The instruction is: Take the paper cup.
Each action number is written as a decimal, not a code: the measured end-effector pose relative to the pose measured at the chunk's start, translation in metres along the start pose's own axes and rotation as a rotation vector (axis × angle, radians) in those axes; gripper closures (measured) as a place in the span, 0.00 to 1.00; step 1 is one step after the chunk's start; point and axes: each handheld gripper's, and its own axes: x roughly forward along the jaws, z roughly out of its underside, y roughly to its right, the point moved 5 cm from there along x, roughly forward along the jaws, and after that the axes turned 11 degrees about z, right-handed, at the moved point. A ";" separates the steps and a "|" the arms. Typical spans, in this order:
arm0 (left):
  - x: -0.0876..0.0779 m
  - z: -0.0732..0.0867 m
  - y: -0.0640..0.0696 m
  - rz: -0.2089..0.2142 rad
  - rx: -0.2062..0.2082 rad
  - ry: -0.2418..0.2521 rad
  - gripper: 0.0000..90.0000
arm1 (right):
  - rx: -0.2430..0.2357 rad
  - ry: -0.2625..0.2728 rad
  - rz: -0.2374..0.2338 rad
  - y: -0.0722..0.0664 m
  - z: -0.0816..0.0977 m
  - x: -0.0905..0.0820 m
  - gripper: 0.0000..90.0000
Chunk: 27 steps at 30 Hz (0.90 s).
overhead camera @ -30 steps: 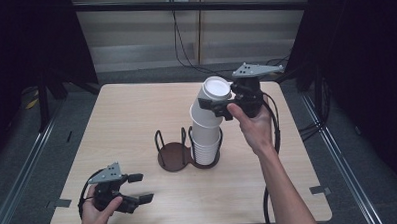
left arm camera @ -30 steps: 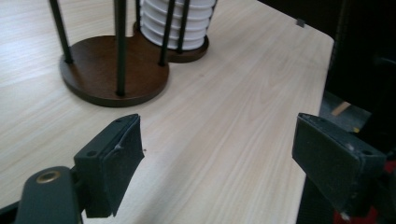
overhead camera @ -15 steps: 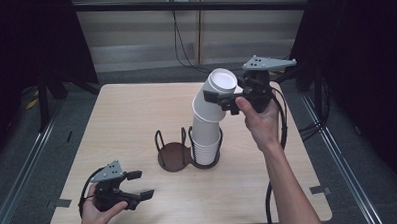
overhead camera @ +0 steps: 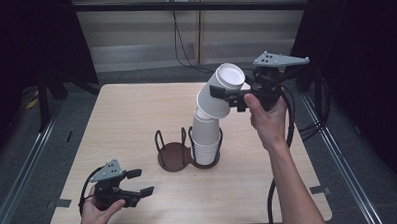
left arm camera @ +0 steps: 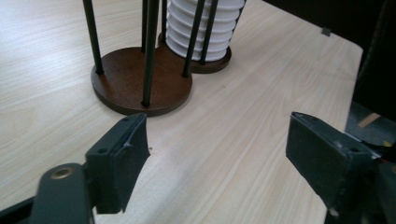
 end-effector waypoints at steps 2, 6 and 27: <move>-0.001 0.000 0.001 0.015 0.005 -0.008 0.32 | -0.002 0.000 0.000 0.000 0.000 -0.003 0.24; -0.003 -0.002 0.003 0.011 0.006 0.027 0.41 | 0.002 0.012 0.000 0.001 0.000 -0.010 0.24; -0.020 -0.024 0.004 0.038 -0.004 0.149 0.46 | -0.005 0.019 -0.028 -0.006 0.023 -0.047 0.24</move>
